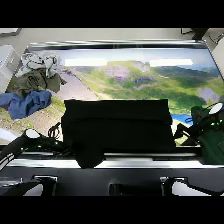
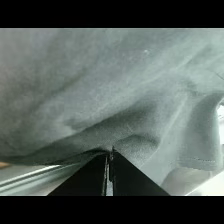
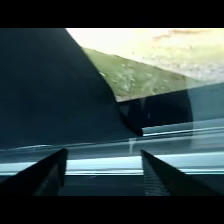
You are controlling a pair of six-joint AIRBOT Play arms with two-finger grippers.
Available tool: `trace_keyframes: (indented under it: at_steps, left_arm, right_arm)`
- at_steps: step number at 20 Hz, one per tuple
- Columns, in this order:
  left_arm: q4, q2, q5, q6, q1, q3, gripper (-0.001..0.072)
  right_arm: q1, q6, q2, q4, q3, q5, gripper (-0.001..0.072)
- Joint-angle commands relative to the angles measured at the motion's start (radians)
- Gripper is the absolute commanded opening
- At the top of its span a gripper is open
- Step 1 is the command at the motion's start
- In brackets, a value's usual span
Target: Fold the clothes and pants, and hang the long-sleeved shirts on hangers.
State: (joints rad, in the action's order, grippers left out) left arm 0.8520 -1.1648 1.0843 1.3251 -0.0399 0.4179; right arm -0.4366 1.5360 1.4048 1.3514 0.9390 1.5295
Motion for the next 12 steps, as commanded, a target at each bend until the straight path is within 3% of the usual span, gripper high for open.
trace_keyframes:
  at_steps: [1,6,8,10,12]
  left_arm:
    - [0.009,0.031,0.027,-0.017,0.002,0.014,0.003]
    - [0.012,0.081,0.05,-0.016,0.002,0.051,0.003]
    - [0.012,0.081,0.034,-0.016,0.002,0.06,0.003]
    - [0.012,0.081,0.034,-0.017,0.002,0.07,0.003]
    - [0.02,0.082,0.047,-0.017,0.002,0.091,0.003]
  right_arm:
    - [0.0,-0.024,0.0,0.009,-0.09,-0.076,0.057]
    - [0.0,-0.026,0.02,-0.05,-0.096,-0.142,0.0563]
    - [0.0,-0.017,0.036,-0.064,-0.106,-0.147,0.0495]
    - [0.0,-0.019,0.045,-0.091,-0.127,-0.158,0.0338]
    - [0.0,-0.032,0.042,-0.095,-0.123,-0.146,0.0042]
